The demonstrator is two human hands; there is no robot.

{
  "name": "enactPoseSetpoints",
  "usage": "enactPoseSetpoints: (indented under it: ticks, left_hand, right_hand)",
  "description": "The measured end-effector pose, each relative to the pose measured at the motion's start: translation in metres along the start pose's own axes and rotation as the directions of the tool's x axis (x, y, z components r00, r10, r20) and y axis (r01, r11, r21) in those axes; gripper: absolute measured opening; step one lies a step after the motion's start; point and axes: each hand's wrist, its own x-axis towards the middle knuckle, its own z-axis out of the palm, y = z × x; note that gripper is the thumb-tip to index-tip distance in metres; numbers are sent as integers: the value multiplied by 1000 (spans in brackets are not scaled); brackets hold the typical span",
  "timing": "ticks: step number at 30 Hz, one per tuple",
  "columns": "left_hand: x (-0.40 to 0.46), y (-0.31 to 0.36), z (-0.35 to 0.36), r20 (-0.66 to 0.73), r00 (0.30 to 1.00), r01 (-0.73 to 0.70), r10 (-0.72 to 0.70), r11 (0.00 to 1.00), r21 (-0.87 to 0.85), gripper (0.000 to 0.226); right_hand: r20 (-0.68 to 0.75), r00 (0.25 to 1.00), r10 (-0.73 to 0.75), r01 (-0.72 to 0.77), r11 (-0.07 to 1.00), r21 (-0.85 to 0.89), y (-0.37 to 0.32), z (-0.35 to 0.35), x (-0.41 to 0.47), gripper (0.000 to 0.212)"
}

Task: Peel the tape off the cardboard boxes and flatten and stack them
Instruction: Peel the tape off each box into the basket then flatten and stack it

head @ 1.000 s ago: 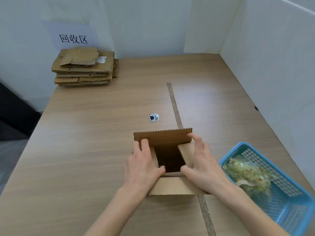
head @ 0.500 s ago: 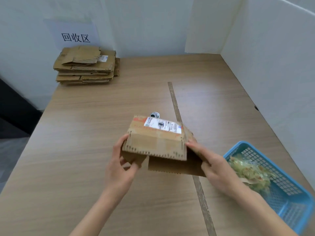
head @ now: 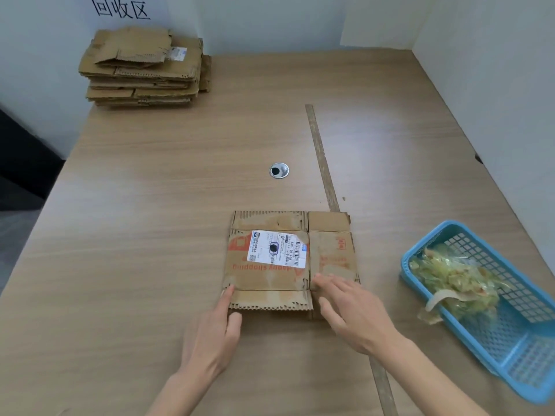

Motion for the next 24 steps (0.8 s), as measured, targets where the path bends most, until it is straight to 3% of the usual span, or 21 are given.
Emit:
enactPoseSetpoints:
  ticks: [3,6,9,11,13,15,20,24]
  left_hand:
    - [9,7,-9,-4,1000,12,-11,974,226,56]
    - [28,13,-15,-76,997,6,26,919,393,52]
    - [52,15,-17,-126,970,-151,209,920,362,52]
    - [72,11,-12,-2,950,-301,311,922,244,63]
    - [94,7,-9,147,901,-427,408,895,128,93]
    - [107,4,-4,204,863,-493,463,860,134,118]
    - [105,4,21,-18,854,-492,520,820,293,111]
    - [109,4,24,-44,833,-512,551,799,315,111]
  right_hand:
    - [-171,985,-7,3,1000,-28,-1,4,17,49]
    - [-186,982,-16,-3,995,-98,-1,11,40,53]
    - [-209,978,-8,-14,994,-107,4,21,51,51]
    - [-191,982,1,-14,997,-70,10,28,55,51]
    - [-187,982,-3,-13,997,-82,15,35,59,57]
    - [-203,979,-4,-21,992,-123,17,40,61,65]
    - [-255,967,-5,-27,992,-123,20,46,66,73]
    - [-268,963,-2,-30,993,-116,22,46,68,73]
